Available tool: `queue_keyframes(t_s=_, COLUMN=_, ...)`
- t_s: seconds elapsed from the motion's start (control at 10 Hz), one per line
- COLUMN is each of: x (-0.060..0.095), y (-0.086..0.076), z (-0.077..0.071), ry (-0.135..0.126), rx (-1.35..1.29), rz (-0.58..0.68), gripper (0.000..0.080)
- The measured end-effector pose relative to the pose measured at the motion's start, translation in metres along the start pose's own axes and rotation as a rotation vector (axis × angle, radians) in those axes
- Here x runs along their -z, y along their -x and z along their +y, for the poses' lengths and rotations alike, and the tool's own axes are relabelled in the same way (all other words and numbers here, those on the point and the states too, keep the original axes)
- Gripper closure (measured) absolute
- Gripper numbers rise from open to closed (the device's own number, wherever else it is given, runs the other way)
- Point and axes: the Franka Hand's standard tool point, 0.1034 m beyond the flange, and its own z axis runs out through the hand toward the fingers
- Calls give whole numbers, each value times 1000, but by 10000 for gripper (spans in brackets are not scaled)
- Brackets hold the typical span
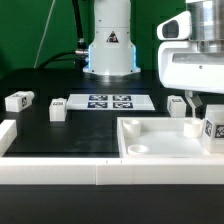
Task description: Assemble one leg
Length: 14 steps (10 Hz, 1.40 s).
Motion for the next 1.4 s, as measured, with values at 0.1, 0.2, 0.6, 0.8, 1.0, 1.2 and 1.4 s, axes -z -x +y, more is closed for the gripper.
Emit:
queue_keyframes(t_s=0.1, x=1, y=-1, z=-2, ry=15, rx=143, rz=3, gripper=152)
queue_keyframes(t_s=0.2, x=2, y=-2, z=-3, ry=33, rx=284, rz=2, gripper=151)
queue_keyframes(t_s=0.6, x=3, y=-10, z=-2, ry=59, rx=734, rz=25, gripper=151)
queue_keyframes(t_s=0.8, x=2, y=-16, z=2, ry=58, rx=852, rz=40, gripper=151)
queue_keyframes(t_s=1.0, x=2, y=-15, z=2, ry=58, rx=841, rz=40, gripper=414)
queue_keyframes(t_s=1.2, x=2, y=-15, z=2, ry=58, rx=837, rz=40, gripper=509)
queue_keyframes(t_s=1.4, x=2, y=-18, z=4, ry=38, rx=766, rz=33, gripper=509)
